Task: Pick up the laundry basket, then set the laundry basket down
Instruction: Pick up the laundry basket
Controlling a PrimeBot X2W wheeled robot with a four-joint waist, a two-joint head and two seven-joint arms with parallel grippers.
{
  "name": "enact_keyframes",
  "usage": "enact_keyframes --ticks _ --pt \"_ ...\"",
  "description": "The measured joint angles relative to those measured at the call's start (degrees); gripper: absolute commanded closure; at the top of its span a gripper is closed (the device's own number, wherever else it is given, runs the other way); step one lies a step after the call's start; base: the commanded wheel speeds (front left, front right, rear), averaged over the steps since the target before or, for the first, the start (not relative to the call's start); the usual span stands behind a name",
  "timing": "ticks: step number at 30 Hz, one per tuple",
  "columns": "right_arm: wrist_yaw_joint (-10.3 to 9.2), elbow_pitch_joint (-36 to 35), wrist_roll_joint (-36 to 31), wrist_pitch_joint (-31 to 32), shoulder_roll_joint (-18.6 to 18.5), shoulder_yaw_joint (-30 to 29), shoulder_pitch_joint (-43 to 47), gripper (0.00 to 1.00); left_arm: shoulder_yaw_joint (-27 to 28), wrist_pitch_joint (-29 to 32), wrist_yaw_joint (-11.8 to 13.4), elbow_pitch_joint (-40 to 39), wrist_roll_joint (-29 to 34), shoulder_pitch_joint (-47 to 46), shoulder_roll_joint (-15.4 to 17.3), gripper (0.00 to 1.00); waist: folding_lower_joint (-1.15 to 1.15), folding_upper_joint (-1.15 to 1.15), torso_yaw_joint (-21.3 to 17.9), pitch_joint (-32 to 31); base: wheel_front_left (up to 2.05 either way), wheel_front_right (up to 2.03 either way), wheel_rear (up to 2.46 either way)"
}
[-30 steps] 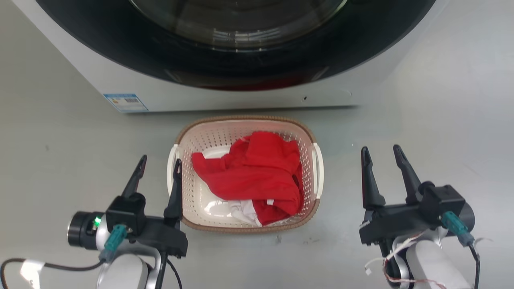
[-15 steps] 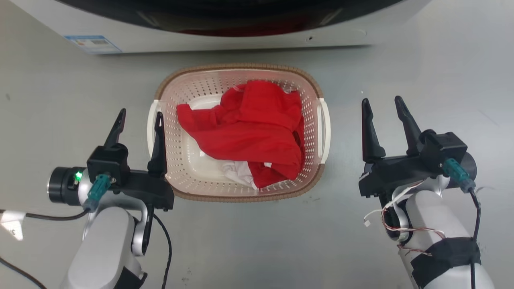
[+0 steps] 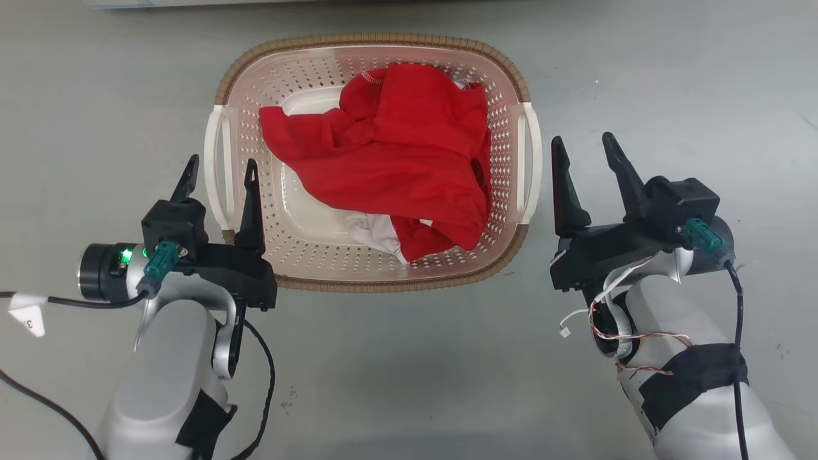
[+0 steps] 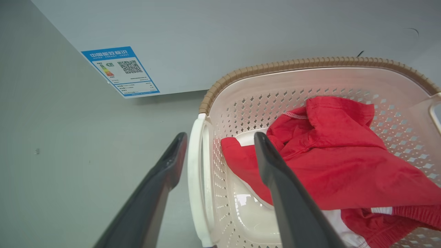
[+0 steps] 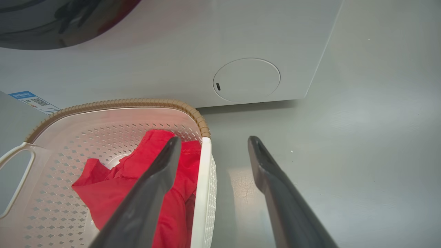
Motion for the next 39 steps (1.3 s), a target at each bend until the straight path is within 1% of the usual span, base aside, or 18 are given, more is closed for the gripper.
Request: enact_keyframes --ticks 6,18,26,31,37,39 --pt "-0.51 2.3 2.5 0.0 -0.1 1.6 -3.0 0.00 0.7 0.0 0.0 3.4 -0.8 -2.8 -0.4 0.00 0.00 0.00 0.3 2.5 0.00 0.00 0.00" --pt "-1.02 5.9 6.2 0.0 -0.2 6.9 -7.4 0.00 2.2 0.0 0.0 9.6 -1.7 -6.7 -0.4 0.00 0.00 0.00 0.8 6.0 0.00 0.00 0.00" --pt "-1.87 7.8 9.2 0.0 -0.3 9.8 -8.1 0.00 2.0 0.0 -0.6 12.9 -1.9 -8.8 -0.5 0.00 -0.01 -0.01 1.0 6.6 0.00 0.00 0.00" --pt "-2.47 9.5 11.0 0.0 -0.3 11.6 -9.0 0.00 1.2 0.0 -1.5 15.0 -1.9 -10.6 -1.1 0.00 -0.01 -0.01 1.2 6.9 0.00 0.00 0.00" --pt "-2.55 11.5 13.6 0.0 -0.3 13.6 -10.9 0.00 1.0 0.8 -1.5 17.6 -1.9 -12.9 -1.5 0.00 -0.01 -0.01 1.4 7.4 0.00 0.00 0.00" --pt "-2.91 12.4 14.3 0.0 -0.3 14.3 -11.6 0.00 0.8 1.4 -2.0 18.3 -1.9 -13.5 -1.5 0.00 -0.01 -0.01 1.6 7.5 0.00 0.00 0.00"
